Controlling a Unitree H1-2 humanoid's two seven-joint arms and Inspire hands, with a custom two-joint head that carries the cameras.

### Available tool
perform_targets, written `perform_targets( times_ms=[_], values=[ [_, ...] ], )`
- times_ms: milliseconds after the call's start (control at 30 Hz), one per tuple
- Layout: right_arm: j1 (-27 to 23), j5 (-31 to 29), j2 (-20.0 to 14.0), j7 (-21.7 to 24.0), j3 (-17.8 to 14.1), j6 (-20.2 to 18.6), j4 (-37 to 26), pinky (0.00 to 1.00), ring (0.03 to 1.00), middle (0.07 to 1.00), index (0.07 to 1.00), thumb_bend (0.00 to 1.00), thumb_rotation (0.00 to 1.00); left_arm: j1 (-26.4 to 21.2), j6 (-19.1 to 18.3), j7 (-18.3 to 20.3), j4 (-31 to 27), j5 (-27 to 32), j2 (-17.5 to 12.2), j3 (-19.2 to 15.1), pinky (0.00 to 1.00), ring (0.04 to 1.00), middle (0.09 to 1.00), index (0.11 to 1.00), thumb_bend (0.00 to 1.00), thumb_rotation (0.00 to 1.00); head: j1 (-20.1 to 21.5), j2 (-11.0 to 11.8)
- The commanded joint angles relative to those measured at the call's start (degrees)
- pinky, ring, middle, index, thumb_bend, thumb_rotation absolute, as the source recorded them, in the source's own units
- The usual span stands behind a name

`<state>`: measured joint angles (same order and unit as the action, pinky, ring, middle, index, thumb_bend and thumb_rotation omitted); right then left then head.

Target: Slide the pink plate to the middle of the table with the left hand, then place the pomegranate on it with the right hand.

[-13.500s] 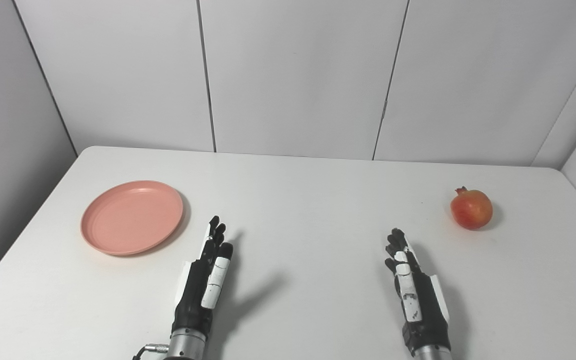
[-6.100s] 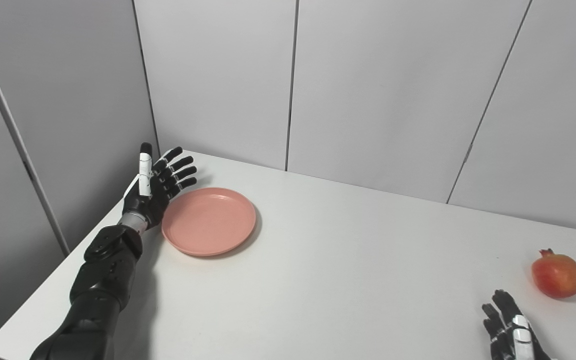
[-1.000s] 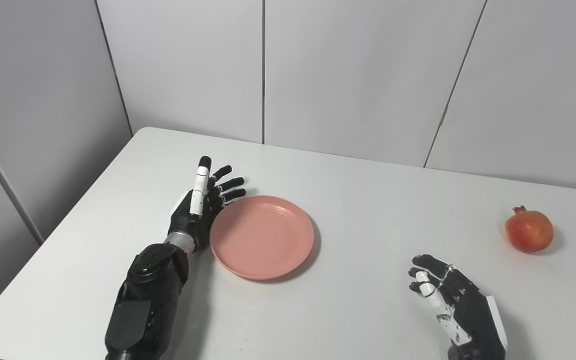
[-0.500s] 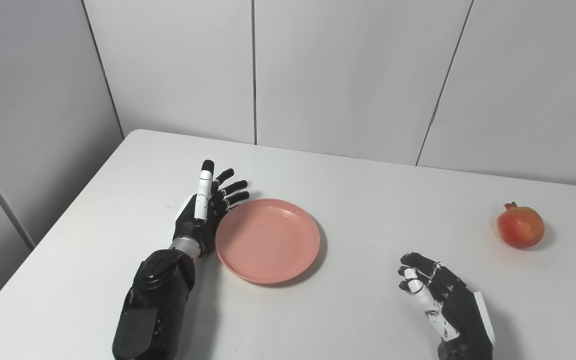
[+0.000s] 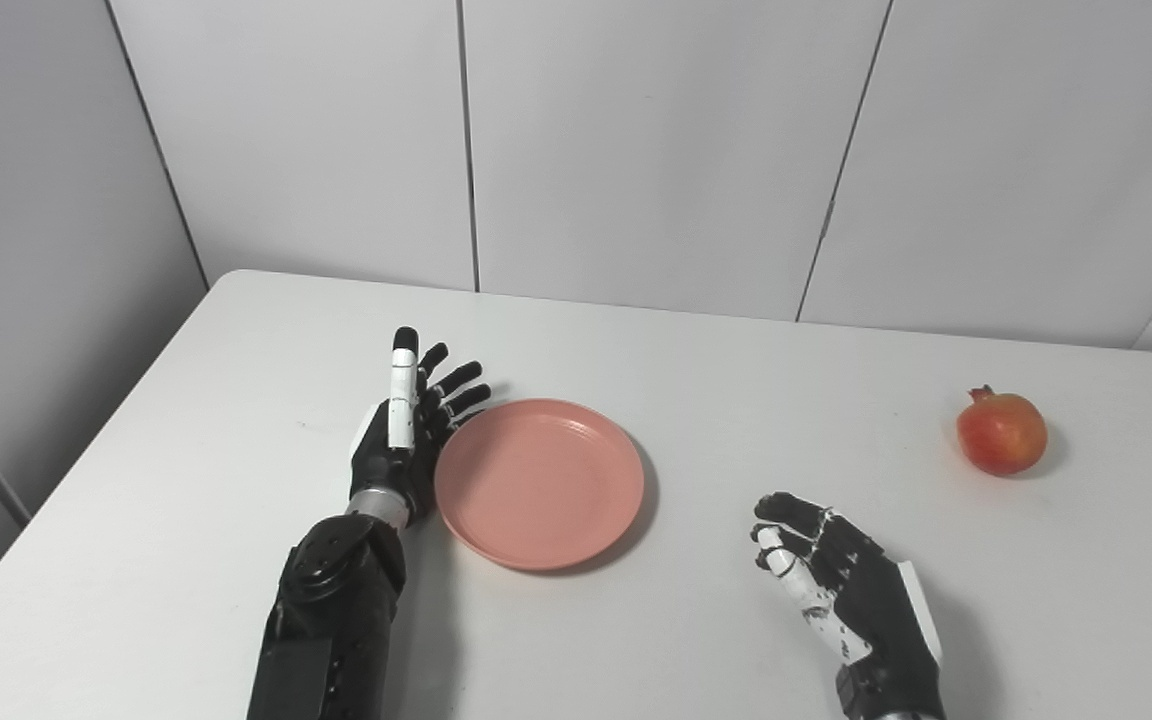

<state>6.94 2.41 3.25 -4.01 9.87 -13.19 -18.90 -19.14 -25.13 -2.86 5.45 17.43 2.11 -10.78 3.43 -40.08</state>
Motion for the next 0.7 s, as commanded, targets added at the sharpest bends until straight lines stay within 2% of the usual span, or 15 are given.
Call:
perform_targets(
  times_ms=[0,200,333,433,667],
  values=[
    [2.5,0.9,3.0,-0.9,0.5,-0.5,-2.6,0.64,0.681,0.7,0.614,0.57,0.41,-1.0,-1.7,-1.4,-0.5,1.2,1.7,0.2,0.77,0.797,0.822,0.925,0.77,1.0,0.4,-0.2],
    [2.4,1.7,3.3,-1.7,1.7,-1.8,-3.1,0.64,0.678,0.699,0.61,0.56,0.39,-1.1,-1.8,-3.1,-1.0,2.0,3.1,2.1,0.76,0.793,0.811,0.917,0.75,1.0,2.0,-0.4],
    [2.2,1.8,3.4,-2.0,2.4,-1.6,-3.1,0.63,0.671,0.696,0.609,0.57,0.39,-0.8,-1.6,-3.2,-1.0,2.6,4.7,2.1,0.78,0.803,0.823,0.929,0.72,1.0,2.8,-0.4],
    [2.0,2.7,3.4,-2.3,2.9,-1.3,-2.8,0.62,0.671,0.697,0.617,0.56,0.38,-0.6,0.2,-2.5,-0.4,2.5,5.6,2.2,0.76,0.79,0.82,0.917,0.76,1.0,3.4,-0.3],
    [1.8,4.0,3.8,-3.0,3.2,-0.5,-1.9,0.62,0.67,0.696,0.618,0.56,0.38,0.1,3.6,-0.7,0.7,1.0,5.5,3.8,0.73,0.778,0.817,0.902,0.8,1.0,4.6,0.2]
  ],
)
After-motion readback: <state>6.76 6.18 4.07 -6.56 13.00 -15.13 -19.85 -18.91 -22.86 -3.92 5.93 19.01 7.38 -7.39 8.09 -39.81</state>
